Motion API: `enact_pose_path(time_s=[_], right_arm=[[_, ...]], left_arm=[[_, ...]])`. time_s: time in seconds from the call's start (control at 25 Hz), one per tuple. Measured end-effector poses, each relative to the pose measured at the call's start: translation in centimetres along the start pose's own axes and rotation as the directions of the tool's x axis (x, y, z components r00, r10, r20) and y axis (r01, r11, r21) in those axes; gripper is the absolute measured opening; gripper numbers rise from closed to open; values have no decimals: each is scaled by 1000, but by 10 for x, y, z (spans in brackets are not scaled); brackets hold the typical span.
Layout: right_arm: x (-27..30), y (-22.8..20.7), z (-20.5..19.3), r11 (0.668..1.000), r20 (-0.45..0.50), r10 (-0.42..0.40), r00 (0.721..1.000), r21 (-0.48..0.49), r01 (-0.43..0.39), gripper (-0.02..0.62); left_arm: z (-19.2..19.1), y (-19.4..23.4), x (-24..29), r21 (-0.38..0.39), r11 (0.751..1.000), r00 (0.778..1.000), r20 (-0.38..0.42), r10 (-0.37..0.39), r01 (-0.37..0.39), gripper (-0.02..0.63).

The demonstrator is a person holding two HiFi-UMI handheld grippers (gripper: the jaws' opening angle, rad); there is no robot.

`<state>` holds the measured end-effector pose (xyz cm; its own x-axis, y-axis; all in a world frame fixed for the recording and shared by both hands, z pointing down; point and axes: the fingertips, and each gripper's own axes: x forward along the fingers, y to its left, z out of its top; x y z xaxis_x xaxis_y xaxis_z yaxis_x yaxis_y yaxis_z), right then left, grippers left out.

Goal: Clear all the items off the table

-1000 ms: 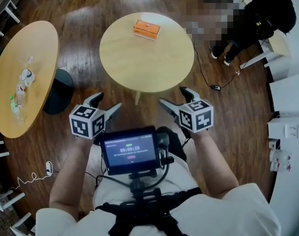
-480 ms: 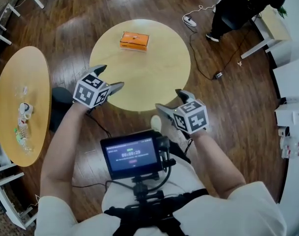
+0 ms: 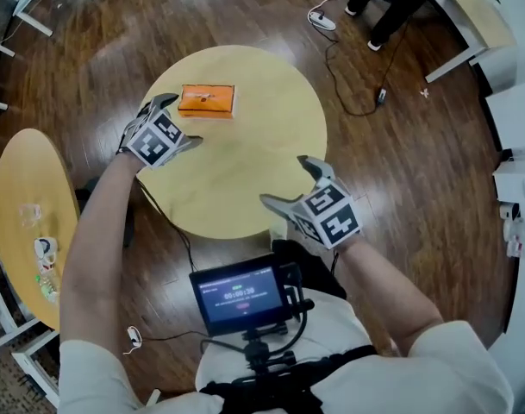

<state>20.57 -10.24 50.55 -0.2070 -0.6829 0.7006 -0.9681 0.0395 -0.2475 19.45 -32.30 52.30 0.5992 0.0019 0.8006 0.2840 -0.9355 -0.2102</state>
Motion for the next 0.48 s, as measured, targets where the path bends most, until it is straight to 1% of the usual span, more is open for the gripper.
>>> enact_pose_path(time_s=[0.16,0.24,0.28,0.4,0.44,0.48], right_arm=[[8,-16,-15,999,-40,35,999,25,-34,492],[9,-24,-22,999,-59,37,998,35,-35,491],[10,-27,-25,998,-66,42,997,44,-39,491],[12,-31,-32,996,-83,64,995,69,-58,491],[13,-31,-33,995,-84,75,994,74,-68,491],[15,-31,-33,994,-83,87,993,78,-81,491]], left_arm=[[-7,20,55,95,993,994,-88,-59,68,531],[-9,25,78,158,980,985,-145,-95,118,537],[-11,25,89,191,969,977,-179,-119,154,552],[-27,13,115,266,926,938,-291,-188,268,552],[-30,12,121,274,920,931,-311,-192,281,558],[-30,14,126,268,923,932,-312,-187,275,557]])
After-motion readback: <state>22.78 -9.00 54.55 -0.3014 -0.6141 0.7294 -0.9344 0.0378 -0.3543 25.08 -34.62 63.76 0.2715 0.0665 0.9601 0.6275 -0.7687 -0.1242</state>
